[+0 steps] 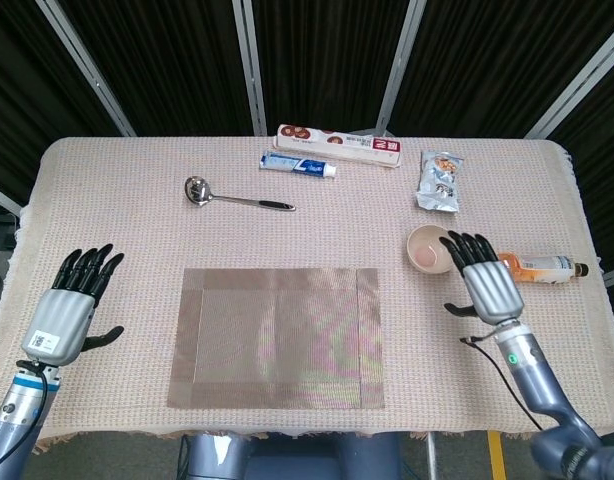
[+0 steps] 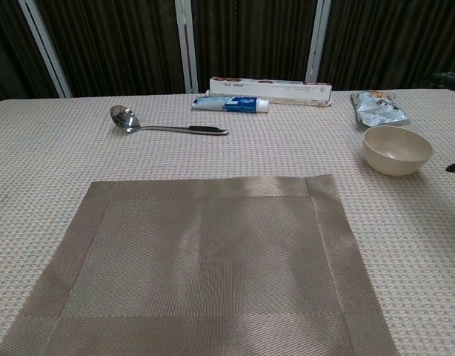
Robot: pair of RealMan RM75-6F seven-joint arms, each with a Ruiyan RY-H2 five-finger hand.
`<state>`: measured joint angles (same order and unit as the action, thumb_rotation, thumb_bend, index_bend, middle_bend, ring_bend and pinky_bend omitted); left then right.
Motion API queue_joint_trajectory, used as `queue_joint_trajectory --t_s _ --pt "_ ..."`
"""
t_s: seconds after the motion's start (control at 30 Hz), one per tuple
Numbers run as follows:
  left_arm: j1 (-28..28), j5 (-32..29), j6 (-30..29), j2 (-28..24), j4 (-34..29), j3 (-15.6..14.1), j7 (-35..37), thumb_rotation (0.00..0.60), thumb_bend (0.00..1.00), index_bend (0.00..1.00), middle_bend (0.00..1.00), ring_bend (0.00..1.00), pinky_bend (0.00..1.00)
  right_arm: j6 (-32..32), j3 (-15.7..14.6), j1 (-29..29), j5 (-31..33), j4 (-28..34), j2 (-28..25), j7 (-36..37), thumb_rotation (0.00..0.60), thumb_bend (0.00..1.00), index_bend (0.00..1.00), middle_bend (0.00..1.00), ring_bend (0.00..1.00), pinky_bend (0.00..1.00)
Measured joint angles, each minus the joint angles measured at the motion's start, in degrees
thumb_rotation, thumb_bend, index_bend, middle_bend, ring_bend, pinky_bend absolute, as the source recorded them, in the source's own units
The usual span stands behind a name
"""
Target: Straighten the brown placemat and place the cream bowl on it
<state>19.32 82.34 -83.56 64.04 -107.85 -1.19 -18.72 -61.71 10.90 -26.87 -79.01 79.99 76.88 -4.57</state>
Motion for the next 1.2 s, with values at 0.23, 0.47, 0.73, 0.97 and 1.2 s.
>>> queue_joint_trajectory --t_s 0.23,0.47,0.73,0.97,1.2 --pt "-0.34 -1.47 0.53 -0.59 1.56 1.39 2.41 0.600 0.00 0.00 0.00 0.00 0.00 6.22 2.17 -5.27 4.70 -8.20 6.94 -4.54 0.600 0.00 0.11 0.00 0.00 0.00" --pt "-0.87 -2.36 0.72 -1.76 2.25 2.06 4.80 0.600 0.00 0.00 0.00 0.00 0.00 8.74 2.54 -7.44 7.73 -14.31 11.95 -7.28 0.600 0.02 0.20 0.00 0.00 0.00" --pt "-1.17 -1.56 1.44 -2.56 2.22 2.30 6.66 0.600 0.00 0.00 0.00 0.00 0.00 9.06 2.64 -7.71 10.51 -20.94 15.26 -8.83 0.600 0.08 0.29 0.00 0.00 0.00" --pt "-1.40 -1.03 1.99 -2.40 2.07 2.70 6.47 0.600 0.00 0.00 0.00 0.00 0.00 10.02 2.01 -7.81 11.04 -25.72 17.07 -7.37 0.600 0.41 0.65 0.00 0.00 0.00" --pt "-1.85 -0.46 1.94 -2.35 1.94 3.05 6.31 0.600 0.00 0.00 0.00 0.00 0.00 8.87 1.38 -8.14 9.29 -31.99 20.08 -3.87 0.600 0.49 0.84 0.00 0.00 0.00"
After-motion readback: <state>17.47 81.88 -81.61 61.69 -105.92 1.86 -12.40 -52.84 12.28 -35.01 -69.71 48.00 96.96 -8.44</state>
